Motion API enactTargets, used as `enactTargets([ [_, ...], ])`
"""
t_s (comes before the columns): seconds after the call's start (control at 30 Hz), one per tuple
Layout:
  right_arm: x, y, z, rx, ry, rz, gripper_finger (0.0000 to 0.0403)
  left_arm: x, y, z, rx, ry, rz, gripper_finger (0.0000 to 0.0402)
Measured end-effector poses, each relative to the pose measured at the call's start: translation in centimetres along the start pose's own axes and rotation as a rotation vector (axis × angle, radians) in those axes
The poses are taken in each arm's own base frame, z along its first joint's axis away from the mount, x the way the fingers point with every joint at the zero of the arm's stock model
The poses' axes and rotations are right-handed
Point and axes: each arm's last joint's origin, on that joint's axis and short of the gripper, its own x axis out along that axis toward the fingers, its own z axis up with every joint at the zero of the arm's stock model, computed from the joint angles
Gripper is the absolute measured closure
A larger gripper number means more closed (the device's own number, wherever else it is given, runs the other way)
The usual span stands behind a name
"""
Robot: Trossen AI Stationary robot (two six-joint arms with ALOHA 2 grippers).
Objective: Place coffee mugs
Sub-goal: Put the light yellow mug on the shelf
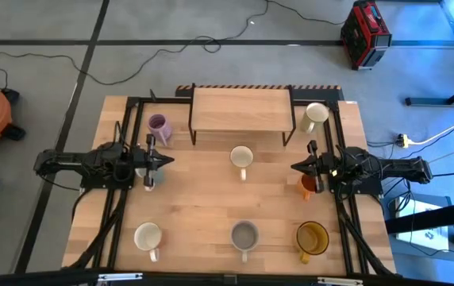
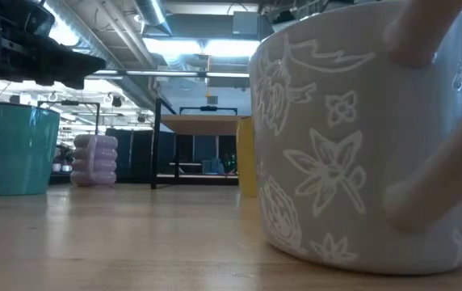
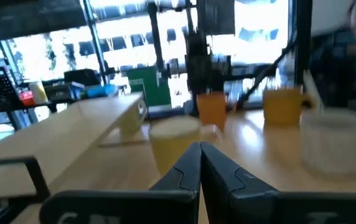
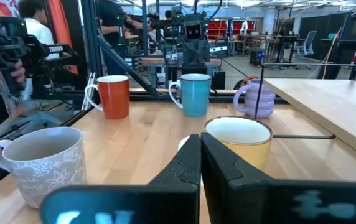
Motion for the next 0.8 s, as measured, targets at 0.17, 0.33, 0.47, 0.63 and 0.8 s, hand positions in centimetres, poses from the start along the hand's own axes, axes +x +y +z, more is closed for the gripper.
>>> enactTargets([
  [0.17,0.0,0.0,0.2,-0.001,-0.019,0.001,0.0403,-0.2,0.2,2.0,-0.15,-0.212,-0.01,0.0401],
  [0.33,0.0,0.0,0.2,-0.001,-0.022,-0.004,0.0403,-1.1,0.5,4.3,-0.263,-0.471,-0.019,0.0401],
  [0.47,0.0,-0.1,0.2,-0.001,-0.022,-0.038,0.0403,-1.6,0.9,5.4,-0.348,-0.571,0.051,0.0401],
  [0.63,0.0,-0.1,0.2,-0.001,-0.024,-0.046,0.0403,0.1,1.1,7.0,-0.377,-0.414,0.079,0.0401],
  [0.8,0.0,-0.1,0.2,-0.001,-0.024,-0.045,0.0403,3.8,1.1,9.5,-0.356,-0.279,0.073,0.0401],
])
